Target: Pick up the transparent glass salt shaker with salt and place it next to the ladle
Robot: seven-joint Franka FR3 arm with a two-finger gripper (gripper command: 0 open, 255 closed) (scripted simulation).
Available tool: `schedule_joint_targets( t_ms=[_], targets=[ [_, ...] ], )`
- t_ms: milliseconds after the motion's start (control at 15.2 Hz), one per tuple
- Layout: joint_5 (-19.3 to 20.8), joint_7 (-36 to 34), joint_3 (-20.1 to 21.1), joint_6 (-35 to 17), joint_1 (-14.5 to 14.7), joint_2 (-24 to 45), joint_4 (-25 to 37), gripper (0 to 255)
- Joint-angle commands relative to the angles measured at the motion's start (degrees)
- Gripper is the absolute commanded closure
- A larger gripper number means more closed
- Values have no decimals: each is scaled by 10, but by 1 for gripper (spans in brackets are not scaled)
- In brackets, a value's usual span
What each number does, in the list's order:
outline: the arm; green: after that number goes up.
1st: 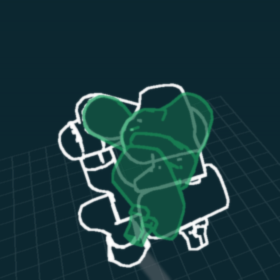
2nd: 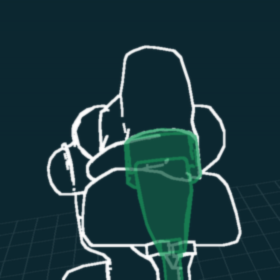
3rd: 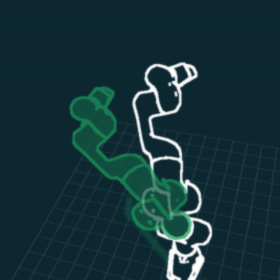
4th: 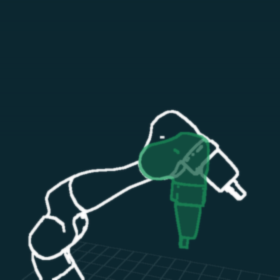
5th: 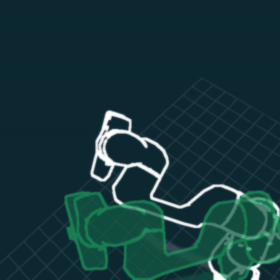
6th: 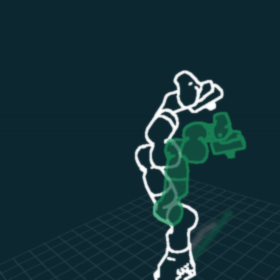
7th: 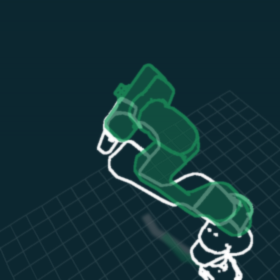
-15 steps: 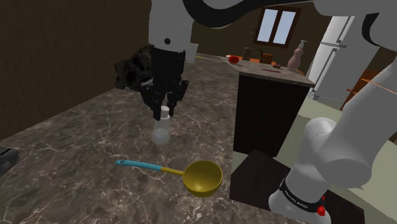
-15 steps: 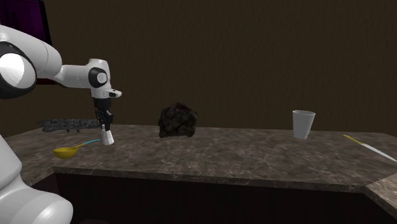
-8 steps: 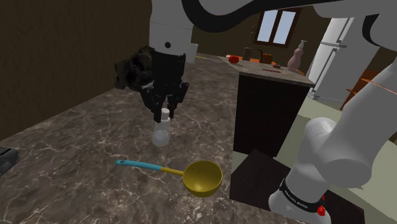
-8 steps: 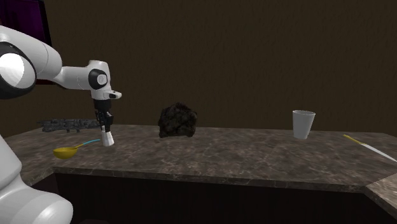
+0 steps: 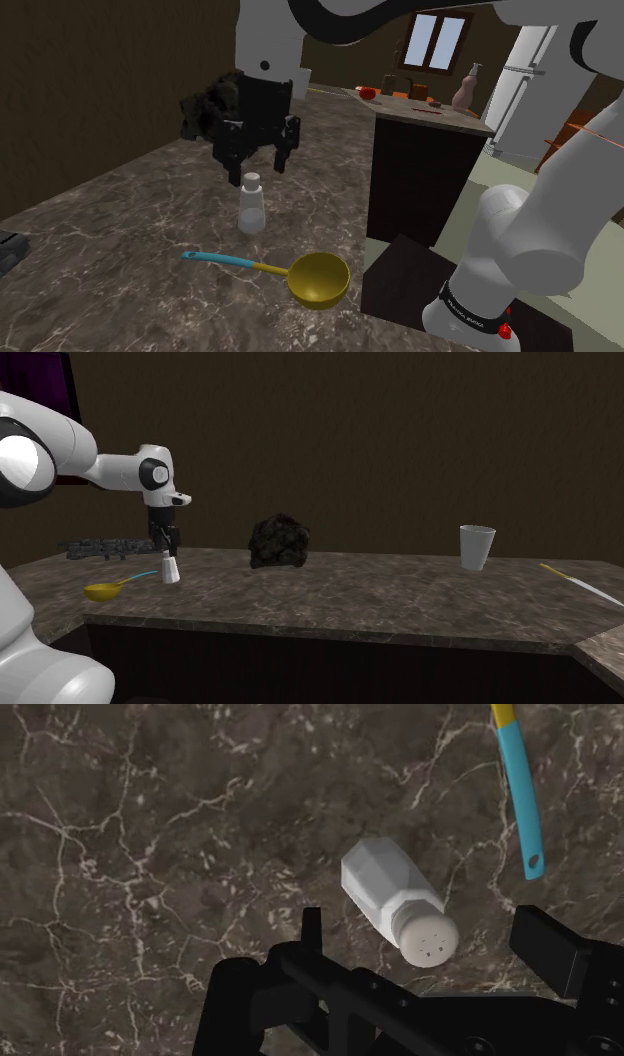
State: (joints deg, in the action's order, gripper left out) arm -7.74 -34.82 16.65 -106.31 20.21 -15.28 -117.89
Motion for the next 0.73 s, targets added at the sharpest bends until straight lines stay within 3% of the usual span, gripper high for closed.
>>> schedule_joint_targets(
  t_ms=[0, 132, 660],
  targets=[
    [1, -2, -1, 30, -1, -2, 28, 0],
    [2, -3, -4, 64, -2, -1, 62, 0],
    [2, -3, -4, 64, -2, -1, 62, 0]
  ],
)
